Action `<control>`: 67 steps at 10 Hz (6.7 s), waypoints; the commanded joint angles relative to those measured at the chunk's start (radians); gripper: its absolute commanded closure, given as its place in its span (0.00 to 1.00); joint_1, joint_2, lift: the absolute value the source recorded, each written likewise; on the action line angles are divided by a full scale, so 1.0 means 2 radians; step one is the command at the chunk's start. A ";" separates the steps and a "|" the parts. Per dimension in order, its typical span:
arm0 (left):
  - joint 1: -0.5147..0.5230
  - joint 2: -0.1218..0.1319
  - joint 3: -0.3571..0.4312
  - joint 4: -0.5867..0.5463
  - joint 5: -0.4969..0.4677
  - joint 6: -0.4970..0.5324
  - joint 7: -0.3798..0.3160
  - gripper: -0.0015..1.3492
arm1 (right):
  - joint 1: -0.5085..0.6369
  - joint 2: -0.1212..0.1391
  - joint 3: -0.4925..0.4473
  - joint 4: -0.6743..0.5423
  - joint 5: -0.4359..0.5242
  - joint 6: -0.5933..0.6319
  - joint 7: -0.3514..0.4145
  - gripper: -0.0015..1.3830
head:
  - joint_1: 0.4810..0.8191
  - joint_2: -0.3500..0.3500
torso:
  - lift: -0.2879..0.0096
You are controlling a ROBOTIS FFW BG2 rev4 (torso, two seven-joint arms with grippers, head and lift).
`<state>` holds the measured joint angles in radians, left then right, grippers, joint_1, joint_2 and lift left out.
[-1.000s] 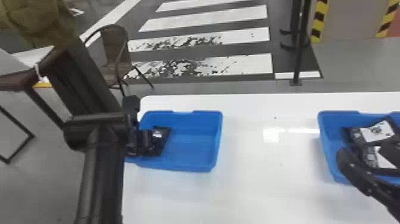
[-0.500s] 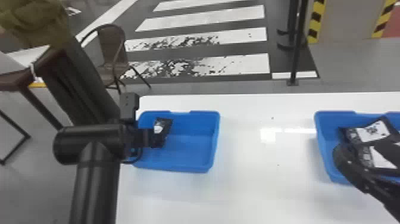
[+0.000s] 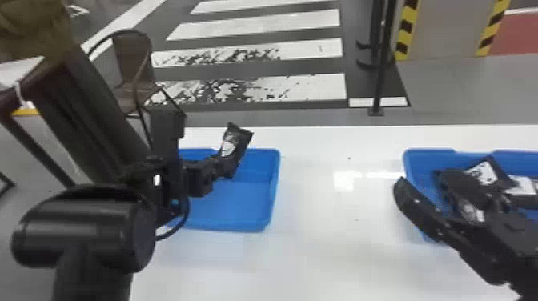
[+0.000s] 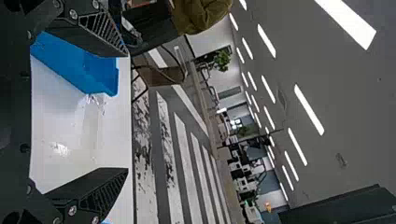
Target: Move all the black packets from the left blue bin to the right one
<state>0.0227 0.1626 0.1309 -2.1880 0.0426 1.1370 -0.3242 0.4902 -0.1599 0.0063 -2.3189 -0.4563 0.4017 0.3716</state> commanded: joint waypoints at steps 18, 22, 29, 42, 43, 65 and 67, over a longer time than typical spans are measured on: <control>0.008 0.016 -0.194 -0.048 0.126 -0.099 -0.007 0.88 | -0.181 0.002 0.050 0.139 -0.047 0.007 0.028 0.93 | 0.63 0.41 | 0.50; 0.036 0.012 -0.172 -0.047 0.131 -0.138 -0.002 0.20 | -0.174 0.002 0.020 0.139 -0.049 0.007 0.027 0.93 | 0.63 0.42 | 0.50; 0.234 -0.036 0.037 -0.124 0.136 -0.243 -0.008 0.12 | -0.201 -0.044 -0.129 0.283 -0.005 -0.013 -0.004 0.90 | 0.63 0.23 | 0.50; 0.416 -0.083 0.127 -0.134 0.133 -0.484 -0.027 0.12 | 0.248 0.061 -0.135 -0.152 0.150 -0.137 -0.088 0.12 | 0.63 0.54 | 0.50; 0.414 -0.083 0.116 -0.134 0.117 -0.485 -0.027 0.12 | 0.243 0.061 -0.122 -0.140 0.153 -0.137 -0.088 0.12 | 0.63 0.57 | 0.50; 0.352 -0.083 0.060 -0.079 0.121 -0.483 -0.020 0.12 | 0.183 0.042 -0.077 -0.073 0.120 -0.159 -0.088 0.12 | 0.63 0.55 | 0.50; 0.353 -0.083 0.061 -0.077 0.123 -0.480 -0.020 0.12 | 0.183 0.040 -0.076 -0.074 0.119 -0.159 -0.088 0.12 | 0.63 0.55 | 0.50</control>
<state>0.7276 0.0000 0.2530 -2.3431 0.2875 0.1745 -0.3635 0.8556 -0.0784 -0.1457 -2.4667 -0.2172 0.0834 0.1963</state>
